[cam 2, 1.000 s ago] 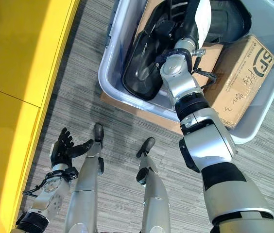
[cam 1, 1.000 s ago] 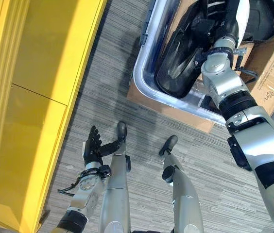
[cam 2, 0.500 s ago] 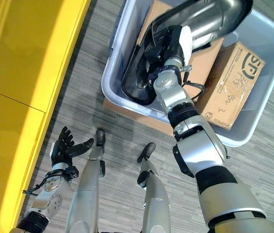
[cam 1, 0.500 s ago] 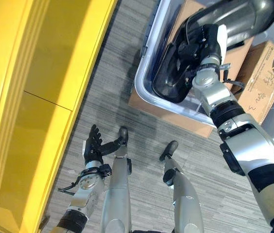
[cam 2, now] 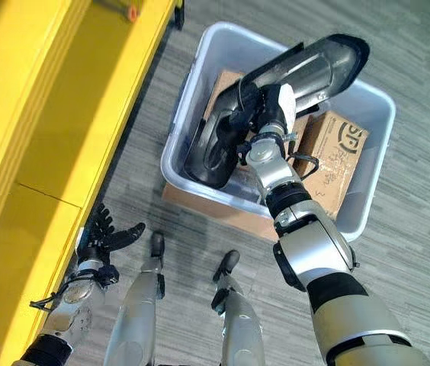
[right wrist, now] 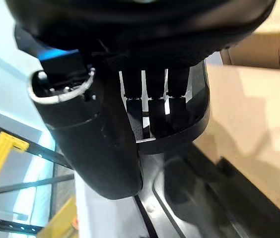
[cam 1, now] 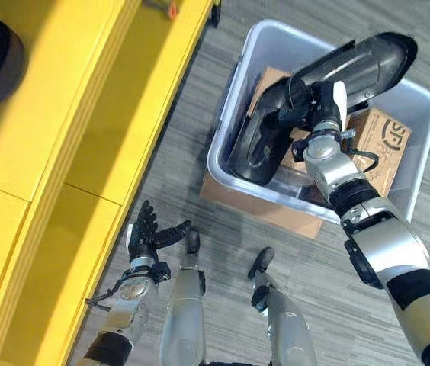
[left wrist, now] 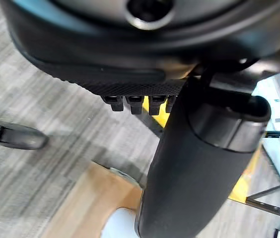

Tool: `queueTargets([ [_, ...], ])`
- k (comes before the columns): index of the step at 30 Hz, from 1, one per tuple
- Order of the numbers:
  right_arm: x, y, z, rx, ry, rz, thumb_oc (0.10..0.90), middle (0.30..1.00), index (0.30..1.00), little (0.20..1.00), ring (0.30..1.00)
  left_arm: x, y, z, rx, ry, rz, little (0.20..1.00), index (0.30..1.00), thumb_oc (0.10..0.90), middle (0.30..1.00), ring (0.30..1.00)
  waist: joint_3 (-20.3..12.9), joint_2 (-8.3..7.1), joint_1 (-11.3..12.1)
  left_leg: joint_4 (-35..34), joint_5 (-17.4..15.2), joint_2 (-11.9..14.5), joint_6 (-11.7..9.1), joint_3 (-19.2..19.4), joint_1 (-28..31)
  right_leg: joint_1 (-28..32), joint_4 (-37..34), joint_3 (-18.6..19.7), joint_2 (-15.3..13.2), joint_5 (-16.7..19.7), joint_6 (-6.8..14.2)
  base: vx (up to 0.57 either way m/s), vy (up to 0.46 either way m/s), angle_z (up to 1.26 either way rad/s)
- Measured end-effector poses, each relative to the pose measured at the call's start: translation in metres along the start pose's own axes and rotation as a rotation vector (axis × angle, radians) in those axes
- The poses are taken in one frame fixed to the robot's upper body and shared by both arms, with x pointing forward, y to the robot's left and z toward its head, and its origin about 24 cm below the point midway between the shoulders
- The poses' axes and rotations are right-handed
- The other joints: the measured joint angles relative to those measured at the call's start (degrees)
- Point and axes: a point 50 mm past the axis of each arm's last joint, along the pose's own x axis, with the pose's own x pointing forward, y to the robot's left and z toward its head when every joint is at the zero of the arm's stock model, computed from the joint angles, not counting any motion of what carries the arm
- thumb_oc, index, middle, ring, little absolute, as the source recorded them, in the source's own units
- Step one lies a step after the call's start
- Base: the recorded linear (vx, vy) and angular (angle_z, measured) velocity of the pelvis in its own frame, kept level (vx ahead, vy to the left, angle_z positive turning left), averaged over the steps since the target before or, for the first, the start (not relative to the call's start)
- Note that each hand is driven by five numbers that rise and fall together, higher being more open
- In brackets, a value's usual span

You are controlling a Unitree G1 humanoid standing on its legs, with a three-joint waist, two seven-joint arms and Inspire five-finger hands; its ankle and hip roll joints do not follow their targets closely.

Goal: Move parts from the plastic box to the shelf.

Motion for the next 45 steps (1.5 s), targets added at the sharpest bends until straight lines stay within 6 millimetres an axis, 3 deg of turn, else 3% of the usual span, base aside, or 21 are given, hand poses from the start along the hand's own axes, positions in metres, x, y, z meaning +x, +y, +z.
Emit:
queueTargets([
  [7,0.003,-0.008,0.006,-0.003,-0.028,0.004,0.400,0.300,0.300,0.300,0.300,-0.001,0.011,-0.001,-0.008,0.009,0.012,1.000,1.000,0.900,1.000,1.000,-0.13,0.13,-0.19,-1.76,0.08,-0.13,-0.09,0.78,4.19,4.42,-3.49,0.35,0.46,1.46,0.14,0.04,-0.026,-0.04],
  [10,0.002,-0.008,0.005,-0.007,-0.026,0.031,0.400,0.300,0.300,0.300,0.300,-0.007,0.021,-0.010,-0.003,0.047,0.031,1.000,1.000,0.900,1.000,1.000,-0.49,0.35,-0.31,-3.54,0.08,-0.23,-0.10,1.48,8.55,8.52,-5.27,0.39,0.55,1.62,0.33,0.02,-0.014,-0.03],
  [15,-0.001,-0.010,0.026,-0.007,-0.141,0.060,0.400,0.300,0.300,0.300,0.300,-0.010,0.029,-0.013,-0.005,0.072,0.045,1.000,1.000,0.900,1.000,1.000,-0.87,0.71,-1.03,-5.19,0.28,-0.15,-0.49,2.02,11.51,10.64,-5.88,1.06,0.82,1.65,0.28,0.06,-0.018,-0.05],
  [19,-0.015,0.001,-0.005,-0.023,-0.124,0.132,0.400,0.300,0.300,0.300,0.300,-0.027,0.043,-0.035,0.011,0.155,0.078,1.000,1.000,0.900,1.000,1.000,-8.75,0.48,-1.82,-7.86,0.02,-0.61,-0.98,2.29,13.00,11.88,-8.25,1.17,0.84,1.44,0.86,0.07,0.005,0.00],
  [22,-0.018,0.001,-0.015,-0.032,-0.106,0.144,0.400,0.300,0.300,0.300,0.300,-0.032,0.045,-0.041,0.018,0.179,0.082,1.000,1.000,0.900,1.000,1.000,-10.91,0.52,-2.17,-8.27,0.21,-0.91,-0.98,2.53,13.26,12.04,-8.80,1.25,1.09,1.48,0.89,0.07,0.016,-0.02],
  [29,-0.029,0.001,-0.030,-0.056,-0.118,0.211,0.400,0.300,0.300,0.300,0.300,-0.032,0.041,-0.043,-0.010,0.188,0.075,1.000,1.000,0.900,1.000,1.000,-11.81,0.74,-3.50,-10.43,0.23,-1.30,-0.92,3.54,17.73,15.52,-9.93,2.13,0.92,1.55,1.00,0.07,0.035,-0.05],
  [39,-0.039,-0.005,-0.047,-0.057,-0.111,0.247,0.400,0.300,0.300,0.300,0.300,-0.042,0.042,-0.055,-0.009,0.226,0.080,1.000,1.000,0.900,1.000,1.000,-14.56,2.77,-3.55,-11.50,0.39,-2.50,-0.42,3.53,19.38,16.79,-9.81,2.27,-0.05,1.57,1.14,0.02,0.073,0.02],
  [45,-0.042,-0.004,-0.049,-0.053,-0.113,0.261,0.400,0.300,0.300,0.300,0.300,-0.045,0.044,-0.059,0.003,0.253,0.087,1.000,1.000,0.900,1.000,1.000,-14.64,2.93,-3.48,-10.16,-0.57,-3.52,1.05,2.11,19.09,15.44,-3.86,2.75,-2.07,-0.42,2.19,-0.02,0.063,0.16],
])
